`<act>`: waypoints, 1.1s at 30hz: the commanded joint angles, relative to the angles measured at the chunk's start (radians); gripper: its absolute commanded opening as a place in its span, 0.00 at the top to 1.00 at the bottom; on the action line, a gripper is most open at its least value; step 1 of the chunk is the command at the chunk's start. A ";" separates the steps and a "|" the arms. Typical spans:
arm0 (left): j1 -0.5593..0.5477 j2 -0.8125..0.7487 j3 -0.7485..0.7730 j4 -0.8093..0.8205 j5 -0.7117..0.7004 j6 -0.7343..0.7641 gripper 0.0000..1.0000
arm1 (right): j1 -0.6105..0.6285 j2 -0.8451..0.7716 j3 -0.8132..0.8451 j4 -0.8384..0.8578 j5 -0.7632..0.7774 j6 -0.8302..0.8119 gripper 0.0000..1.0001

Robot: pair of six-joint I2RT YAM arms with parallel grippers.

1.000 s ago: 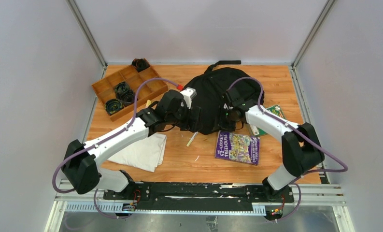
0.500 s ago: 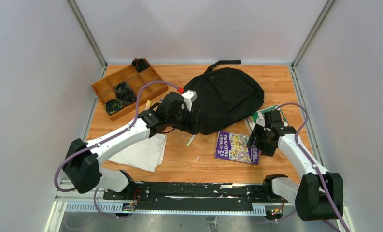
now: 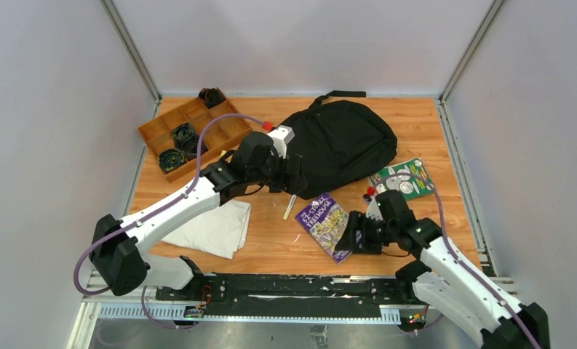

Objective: Pack the student bag
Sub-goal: Pick up the book from the center of the board.

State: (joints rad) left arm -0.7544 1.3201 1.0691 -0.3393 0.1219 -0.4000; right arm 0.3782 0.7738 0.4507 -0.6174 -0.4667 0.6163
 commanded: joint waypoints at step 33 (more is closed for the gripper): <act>0.000 -0.081 -0.239 0.083 0.114 -0.126 0.13 | 0.128 0.645 0.225 0.269 0.001 -0.288 0.32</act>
State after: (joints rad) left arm -0.7540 1.2392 0.8639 -0.2821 0.1791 -0.5526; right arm 0.5156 1.4345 0.7357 -0.3939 -0.4294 0.2928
